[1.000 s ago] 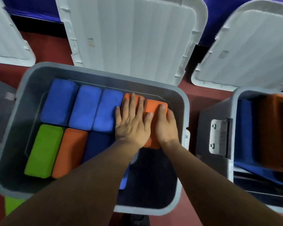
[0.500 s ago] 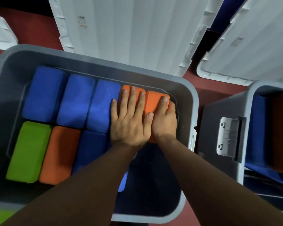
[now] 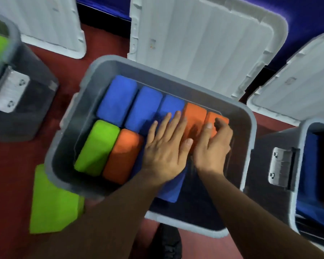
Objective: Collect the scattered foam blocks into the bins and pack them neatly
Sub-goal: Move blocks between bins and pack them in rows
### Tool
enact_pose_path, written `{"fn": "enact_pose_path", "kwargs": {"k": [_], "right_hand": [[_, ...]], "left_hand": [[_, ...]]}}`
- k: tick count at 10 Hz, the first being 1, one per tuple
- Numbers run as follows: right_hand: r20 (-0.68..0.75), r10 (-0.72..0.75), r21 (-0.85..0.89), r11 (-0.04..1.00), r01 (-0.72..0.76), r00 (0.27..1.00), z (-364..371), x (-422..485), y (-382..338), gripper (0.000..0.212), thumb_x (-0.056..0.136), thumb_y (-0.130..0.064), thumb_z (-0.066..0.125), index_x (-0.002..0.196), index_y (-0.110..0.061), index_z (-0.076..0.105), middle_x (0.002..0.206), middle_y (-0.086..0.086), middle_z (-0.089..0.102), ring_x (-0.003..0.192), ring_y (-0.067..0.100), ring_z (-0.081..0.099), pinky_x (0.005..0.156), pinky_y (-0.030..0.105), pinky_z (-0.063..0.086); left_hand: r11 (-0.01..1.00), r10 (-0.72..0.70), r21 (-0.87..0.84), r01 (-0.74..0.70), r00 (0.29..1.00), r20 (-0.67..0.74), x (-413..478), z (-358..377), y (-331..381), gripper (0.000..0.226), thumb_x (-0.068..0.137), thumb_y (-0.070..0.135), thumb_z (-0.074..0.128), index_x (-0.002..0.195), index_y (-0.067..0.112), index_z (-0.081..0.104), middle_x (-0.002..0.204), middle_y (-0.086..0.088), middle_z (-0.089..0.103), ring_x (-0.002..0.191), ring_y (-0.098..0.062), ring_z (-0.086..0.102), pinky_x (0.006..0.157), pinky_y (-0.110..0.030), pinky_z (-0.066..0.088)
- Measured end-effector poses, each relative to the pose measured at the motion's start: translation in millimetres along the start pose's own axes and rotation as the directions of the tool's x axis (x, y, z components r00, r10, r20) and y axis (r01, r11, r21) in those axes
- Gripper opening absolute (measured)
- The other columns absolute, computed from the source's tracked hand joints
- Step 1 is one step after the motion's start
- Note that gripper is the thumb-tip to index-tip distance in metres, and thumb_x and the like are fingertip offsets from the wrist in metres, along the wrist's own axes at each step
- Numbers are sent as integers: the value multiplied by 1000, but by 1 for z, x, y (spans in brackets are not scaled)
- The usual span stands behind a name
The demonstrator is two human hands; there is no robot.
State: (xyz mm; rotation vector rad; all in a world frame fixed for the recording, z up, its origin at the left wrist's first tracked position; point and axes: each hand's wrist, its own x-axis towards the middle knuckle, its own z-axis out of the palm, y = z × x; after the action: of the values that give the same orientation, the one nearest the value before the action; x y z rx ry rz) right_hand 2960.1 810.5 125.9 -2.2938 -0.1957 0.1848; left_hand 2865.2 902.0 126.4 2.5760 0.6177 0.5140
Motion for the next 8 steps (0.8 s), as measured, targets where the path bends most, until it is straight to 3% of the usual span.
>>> {"fn": "enact_pose_path", "kwargs": {"k": [1,2,3,4,5,6,7,8], "right_hand": [[24,-230,45,972,229,973,41,-61,-43,42,105,-35,40,132,-6,53,125,-3,49,120,17,51,103,57,41],[123,-373,139,924,356,920,84,-135,-92,34,103,-34,42,127,-12,53,118,-3,52,112,23,54,98,54,44],[233,-494,218,866,450,838,137,-225,-126,34,104,-35,41,119,-10,59,112,3,58,105,26,56,91,51,45],[342,-487,261,871,417,804,180,-295,-113,40,106,-41,38,119,-9,59,114,2,57,106,29,57,92,52,47],[407,-371,156,929,337,835,218,-337,-65,43,104,-37,43,127,-5,58,119,11,59,111,30,56,100,46,46],[484,-193,43,979,198,853,249,-352,-18,66,99,-50,37,145,-4,47,135,20,53,125,37,50,108,44,42],[634,18,-54,998,20,773,278,-358,25,84,94,-66,35,161,-19,18,154,13,42,140,34,42,114,45,37],[707,116,-58,993,-106,697,296,-364,45,73,102,-59,38,162,-33,8,150,0,46,140,28,45,117,46,36]], "left_hand": [[997,-82,-12,82,997,13,-40,-50,-56,56,107,41,26,140,10,59,150,-6,53,139,-26,48,109,-50,38],[987,-150,35,155,981,-125,-91,-106,-111,51,105,33,32,138,5,59,147,-10,54,133,-29,53,106,-49,41],[942,-272,128,311,929,-252,-161,-153,-171,48,106,32,35,136,3,61,142,-13,57,124,-35,58,100,-50,45],[819,-488,228,527,848,-206,-230,-168,-221,58,106,44,23,138,13,59,141,-9,58,122,-33,58,97,-49,44],[757,-613,233,610,787,-68,-291,-156,-257,60,102,51,26,143,19,54,145,-6,55,126,-30,53,94,-47,44],[738,-655,245,628,755,36,-330,-122,-288,64,97,57,31,149,22,47,149,-14,50,127,-38,54,93,-51,47],[696,-718,226,681,665,207,-340,-86,-308,76,92,66,19,157,29,32,162,-16,29,143,-41,37,104,-53,44],[761,-644,235,605,659,389,-340,-63,-318,80,82,61,-8,153,44,26,169,-3,1,154,-41,0,115,-60,29]]}}
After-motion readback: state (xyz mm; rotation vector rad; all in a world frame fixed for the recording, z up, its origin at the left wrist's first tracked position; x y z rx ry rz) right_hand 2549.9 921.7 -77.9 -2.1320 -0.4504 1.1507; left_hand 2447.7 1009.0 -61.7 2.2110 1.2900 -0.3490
